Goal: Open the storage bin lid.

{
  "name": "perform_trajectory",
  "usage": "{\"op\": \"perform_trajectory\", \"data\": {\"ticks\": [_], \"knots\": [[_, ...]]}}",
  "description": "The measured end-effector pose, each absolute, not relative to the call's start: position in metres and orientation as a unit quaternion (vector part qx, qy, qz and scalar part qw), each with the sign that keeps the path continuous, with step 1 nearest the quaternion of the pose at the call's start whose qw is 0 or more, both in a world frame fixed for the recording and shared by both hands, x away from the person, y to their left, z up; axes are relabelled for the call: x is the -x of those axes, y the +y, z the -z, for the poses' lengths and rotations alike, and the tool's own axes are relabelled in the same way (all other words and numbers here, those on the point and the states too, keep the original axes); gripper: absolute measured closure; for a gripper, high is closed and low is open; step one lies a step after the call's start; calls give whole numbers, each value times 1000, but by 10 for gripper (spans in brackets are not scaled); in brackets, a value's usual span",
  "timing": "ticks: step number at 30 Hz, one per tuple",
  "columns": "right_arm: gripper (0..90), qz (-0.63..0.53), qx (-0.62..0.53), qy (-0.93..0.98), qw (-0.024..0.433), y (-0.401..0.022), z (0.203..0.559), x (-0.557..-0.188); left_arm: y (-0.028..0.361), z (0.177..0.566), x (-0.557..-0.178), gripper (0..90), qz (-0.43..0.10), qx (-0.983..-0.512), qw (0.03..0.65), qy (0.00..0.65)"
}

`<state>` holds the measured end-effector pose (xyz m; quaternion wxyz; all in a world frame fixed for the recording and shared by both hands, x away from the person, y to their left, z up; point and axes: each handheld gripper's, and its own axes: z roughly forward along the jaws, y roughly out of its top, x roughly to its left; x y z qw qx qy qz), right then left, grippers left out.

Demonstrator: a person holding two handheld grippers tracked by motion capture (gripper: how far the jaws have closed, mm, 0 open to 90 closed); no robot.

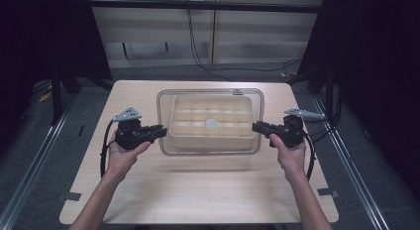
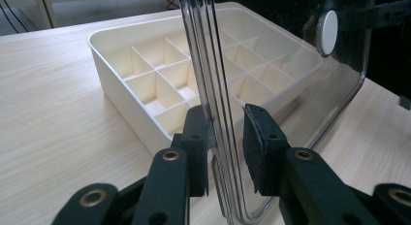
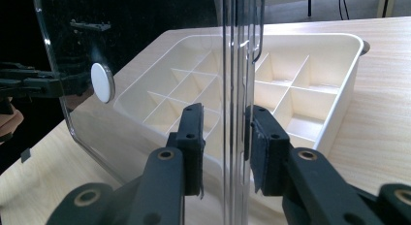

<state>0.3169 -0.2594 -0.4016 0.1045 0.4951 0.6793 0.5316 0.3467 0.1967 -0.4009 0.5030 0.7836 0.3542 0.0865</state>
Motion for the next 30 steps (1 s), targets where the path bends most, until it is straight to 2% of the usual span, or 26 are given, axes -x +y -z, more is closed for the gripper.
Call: {"op": "perform_trajectory", "data": {"ticks": [30], "knots": [[695, -521, -486, 695, 96, -254, 408, -281, 203, 411, -315, 735, -81, -798, 488, 344]]}}
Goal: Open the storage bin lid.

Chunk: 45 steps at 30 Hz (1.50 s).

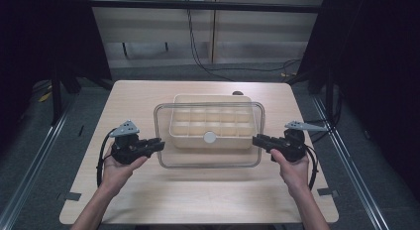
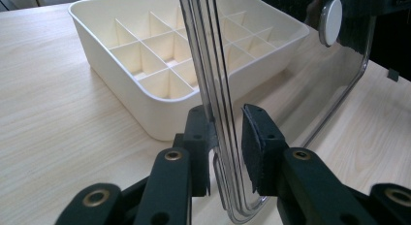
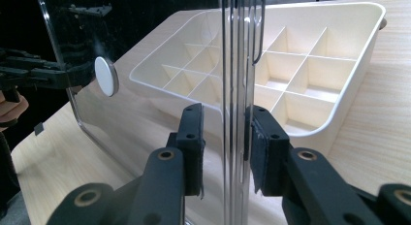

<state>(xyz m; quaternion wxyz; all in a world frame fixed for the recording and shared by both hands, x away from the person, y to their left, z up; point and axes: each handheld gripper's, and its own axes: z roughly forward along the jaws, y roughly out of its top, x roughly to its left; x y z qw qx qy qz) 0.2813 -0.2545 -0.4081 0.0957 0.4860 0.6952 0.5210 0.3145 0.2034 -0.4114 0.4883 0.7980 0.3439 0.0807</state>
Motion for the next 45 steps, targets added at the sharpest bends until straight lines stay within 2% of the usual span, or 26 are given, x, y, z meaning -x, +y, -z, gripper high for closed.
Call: {"op": "perform_trajectory", "data": {"ticks": [8, 24, 45], "knots": [[697, -520, -490, 695, 85, -254, 419, -265, 203, 416, -304, 731, -81, -809, 474, 339], [701, -510, -481, 710, 71, -256, 419, -243, 204, 417, -281, 737, -74, -816, 470, 327], [700, -485, -494, 721, 39, -251, 446, -224, 209, 448, -255, 735, -30, -834, 435, 340]]}}
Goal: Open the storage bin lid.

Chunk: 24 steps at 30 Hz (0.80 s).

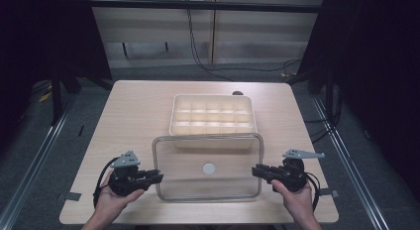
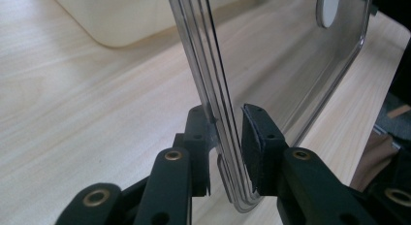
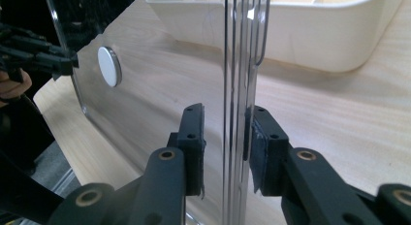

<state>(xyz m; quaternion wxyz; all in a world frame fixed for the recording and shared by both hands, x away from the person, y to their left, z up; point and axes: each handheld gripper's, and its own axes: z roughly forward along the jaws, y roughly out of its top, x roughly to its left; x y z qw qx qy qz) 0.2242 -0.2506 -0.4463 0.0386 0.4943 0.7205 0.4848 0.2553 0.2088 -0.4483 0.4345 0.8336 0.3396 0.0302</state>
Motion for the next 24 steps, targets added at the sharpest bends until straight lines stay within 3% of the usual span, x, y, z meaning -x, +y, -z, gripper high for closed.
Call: {"op": "perform_trajectory", "data": {"ticks": [24], "knots": [[647, -449, -502, 737, 47, -243, 466, -224, 205, 459, -257, 650, -26, -840, 423, 339]]}}
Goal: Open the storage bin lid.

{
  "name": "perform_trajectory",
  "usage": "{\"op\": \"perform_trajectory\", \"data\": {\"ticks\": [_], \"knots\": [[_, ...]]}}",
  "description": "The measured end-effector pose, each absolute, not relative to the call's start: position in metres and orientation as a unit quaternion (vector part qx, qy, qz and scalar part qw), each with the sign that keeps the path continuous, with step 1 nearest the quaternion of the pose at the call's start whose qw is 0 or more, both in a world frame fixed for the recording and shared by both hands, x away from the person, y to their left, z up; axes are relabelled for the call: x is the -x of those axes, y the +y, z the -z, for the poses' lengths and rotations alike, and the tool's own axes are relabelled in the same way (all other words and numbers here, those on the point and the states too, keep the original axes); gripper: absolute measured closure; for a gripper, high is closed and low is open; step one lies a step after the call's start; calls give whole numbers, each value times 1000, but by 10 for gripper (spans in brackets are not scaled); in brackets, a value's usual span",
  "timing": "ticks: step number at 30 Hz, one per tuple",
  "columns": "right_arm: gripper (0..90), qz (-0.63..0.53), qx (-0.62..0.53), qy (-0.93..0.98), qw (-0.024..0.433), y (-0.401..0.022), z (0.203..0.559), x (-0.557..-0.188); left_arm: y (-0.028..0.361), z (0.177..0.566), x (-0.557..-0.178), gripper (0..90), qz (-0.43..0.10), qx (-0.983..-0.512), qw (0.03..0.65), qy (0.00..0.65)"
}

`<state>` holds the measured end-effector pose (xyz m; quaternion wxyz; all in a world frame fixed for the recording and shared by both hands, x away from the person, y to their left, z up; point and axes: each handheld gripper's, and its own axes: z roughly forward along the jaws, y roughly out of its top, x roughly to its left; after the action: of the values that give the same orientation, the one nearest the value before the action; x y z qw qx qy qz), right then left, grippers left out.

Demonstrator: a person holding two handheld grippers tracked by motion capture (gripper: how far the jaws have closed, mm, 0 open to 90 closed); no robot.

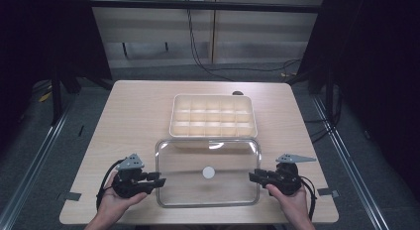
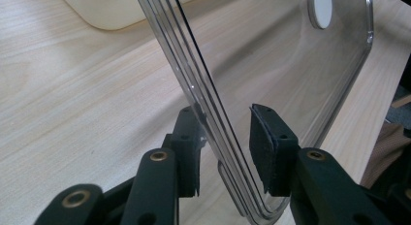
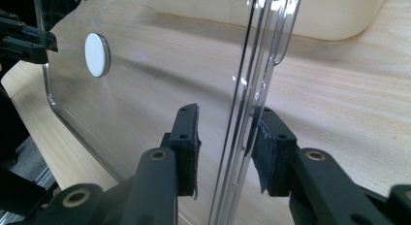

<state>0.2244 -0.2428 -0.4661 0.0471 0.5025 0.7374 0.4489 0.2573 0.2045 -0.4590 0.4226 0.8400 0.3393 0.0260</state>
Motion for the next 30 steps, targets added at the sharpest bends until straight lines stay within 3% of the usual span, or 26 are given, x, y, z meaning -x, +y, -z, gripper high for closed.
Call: {"op": "perform_trajectory", "data": {"ticks": [23, 30], "knots": [[577, -415, -519, 747, 34, -241, 475, -233, 195, 468, -272, 577, -7, -852, 393, 345], [556, -408, -523, 748, 34, -242, 478, -236, 190, 472, -272, 545, -23, -862, 374, 342]]}}
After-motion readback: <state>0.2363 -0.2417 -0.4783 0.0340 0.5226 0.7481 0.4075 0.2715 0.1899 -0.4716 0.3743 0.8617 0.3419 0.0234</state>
